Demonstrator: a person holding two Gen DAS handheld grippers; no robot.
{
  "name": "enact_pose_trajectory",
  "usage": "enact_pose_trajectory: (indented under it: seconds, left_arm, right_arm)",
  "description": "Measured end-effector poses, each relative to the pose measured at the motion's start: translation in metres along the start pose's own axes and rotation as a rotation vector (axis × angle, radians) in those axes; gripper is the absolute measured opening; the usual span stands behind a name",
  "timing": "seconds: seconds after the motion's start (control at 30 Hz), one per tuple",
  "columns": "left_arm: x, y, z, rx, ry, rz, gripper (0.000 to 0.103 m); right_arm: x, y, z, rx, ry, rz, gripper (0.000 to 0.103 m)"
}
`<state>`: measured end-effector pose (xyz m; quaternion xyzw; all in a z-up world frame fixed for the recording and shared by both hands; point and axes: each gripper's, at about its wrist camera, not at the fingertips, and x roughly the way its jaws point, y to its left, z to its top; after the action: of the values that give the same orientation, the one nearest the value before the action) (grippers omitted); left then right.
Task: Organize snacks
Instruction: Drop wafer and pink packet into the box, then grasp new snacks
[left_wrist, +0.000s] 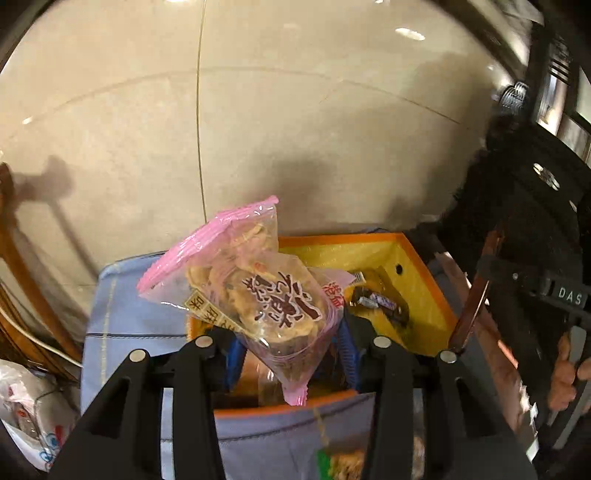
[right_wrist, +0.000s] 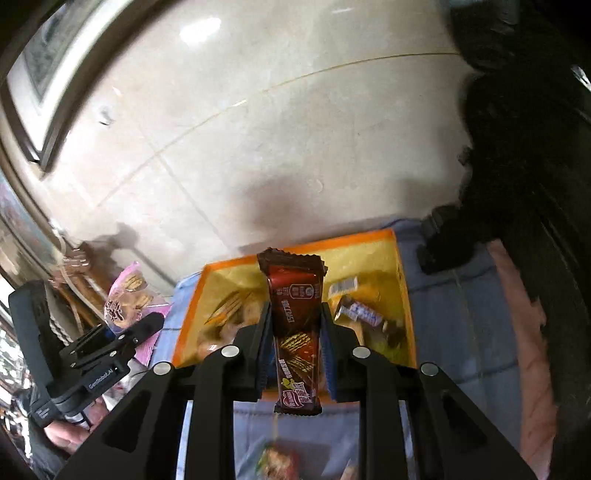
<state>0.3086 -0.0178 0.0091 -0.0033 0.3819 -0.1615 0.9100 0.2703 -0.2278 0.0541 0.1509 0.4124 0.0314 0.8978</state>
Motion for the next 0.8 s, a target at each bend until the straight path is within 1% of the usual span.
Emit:
enact_pose_trajectory:
  seconds: [0.03, 0.07, 0.1, 0.13, 0.17, 0.2, 0.23, 0.27, 0.3, 0.33, 0.37, 0.4, 0.43, 0.47, 0.5, 0.53, 0.6, 0.63, 0.67, 0.7, 0.73, 0.77, 0.8]
  left_arm:
    - [0.009, 0.001, 0.004, 0.003, 0.008, 0.017, 0.044]
    - [0.017, 0.001, 0.007, 0.015, 0.014, 0.052, 0.067]
    - [0.028, -0.007, 0.006, 0.031, 0.032, 0.134, 0.093]
    - [0.036, -0.006, 0.003, 0.032, 0.056, 0.239, 0.098]
    - [0.041, -0.006, 0.001, 0.035, 0.076, 0.275, 0.099]
    - [0.044, -0.006, -0.013, 0.065, 0.101, 0.241, 0.099]
    - [0.043, -0.007, -0.026, 0.093, 0.103, 0.202, 0.099]
    - [0.039, -0.009, -0.041, 0.116, 0.098, 0.185, 0.099]
    - [0.035, -0.015, -0.062, 0.146, 0.094, 0.171, 0.099]
    - [0.032, -0.021, -0.086, 0.165, 0.101, 0.135, 0.099]
    - [0.03, -0.022, -0.099, 0.17, 0.107, 0.105, 0.099]
    - [0.028, -0.029, -0.128, 0.183, 0.127, 0.031, 0.099]
    - [0.033, -0.036, -0.146, 0.204, 0.153, -0.019, 0.099]
    - [0.035, -0.042, -0.16, 0.224, 0.168, -0.041, 0.099]
    - [0.047, -0.051, -0.178, 0.277, 0.196, -0.052, 0.099]
    - [0.06, -0.059, -0.19, 0.33, 0.226, -0.047, 0.099]
    - [0.077, -0.071, -0.204, 0.405, 0.243, -0.036, 0.099]
    - [0.086, -0.074, -0.21, 0.429, 0.242, -0.048, 0.099]
    - [0.097, -0.076, -0.215, 0.444, 0.264, -0.082, 0.099]
    - [0.104, -0.077, -0.217, 0.451, 0.282, -0.109, 0.099]
    - [0.111, -0.078, -0.219, 0.455, 0.295, -0.128, 0.099]
    - [0.114, -0.08, -0.223, 0.454, 0.299, -0.141, 0.099]
    - [0.121, -0.078, -0.224, 0.437, 0.306, -0.172, 0.099]
  right_arm:
    - [0.007, 0.002, 0.008, -0.011, 0.001, -0.014, 0.026]
    - [0.014, 0.002, 0.014, -0.016, 0.005, -0.026, 0.054]
    - [0.024, 0.001, 0.02, -0.028, 0.027, -0.067, 0.082]
    - [0.029, 0.0, 0.022, -0.036, 0.048, -0.13, 0.098]
    - [0.026, -0.002, 0.018, -0.043, 0.04, -0.146, 0.099]
    - [0.022, -0.003, 0.011, -0.056, 0.038, -0.116, 0.099]
    - [0.016, -0.004, -0.002, -0.075, 0.043, -0.077, 0.099]
    - [0.011, -0.005, -0.013, -0.083, 0.051, -0.084, 0.099]
    - [0.006, -0.008, -0.034, -0.098, 0.072, -0.119, 0.099]
    - [0.003, -0.009, -0.05, -0.112, 0.093, -0.135, 0.099]
    - [0.002, -0.01, -0.069, -0.122, 0.117, -0.146, 0.099]
    - [0.002, -0.013, -0.097, -0.129, 0.157, -0.156, 0.099]
    - [0.004, -0.015, -0.115, -0.129, 0.193, -0.157, 0.099]
    - [0.008, -0.018, -0.133, -0.126, 0.236, -0.159, 0.099]
    - [0.014, -0.022, -0.154, -0.111, 0.292, -0.176, 0.099]
    - [0.019, -0.026, -0.169, -0.092, 0.324, -0.195, 0.099]
    - [0.027, -0.03, -0.192, -0.074, 0.356, -0.219, 0.099]
    - [0.03, -0.032, -0.2, -0.073, 0.36, -0.234, 0.099]
    - [0.035, -0.034, -0.207, -0.071, 0.363, -0.235, 0.099]
    - [0.041, -0.036, -0.212, -0.07, 0.375, -0.205, 0.099]
    - [0.047, -0.037, -0.217, -0.073, 0.383, -0.2, 0.099]
    - [0.051, -0.035, -0.222, -0.083, 0.383, -0.202, 0.099]
    - [0.052, -0.035, -0.226, -0.095, 0.374, -0.2, 0.099]
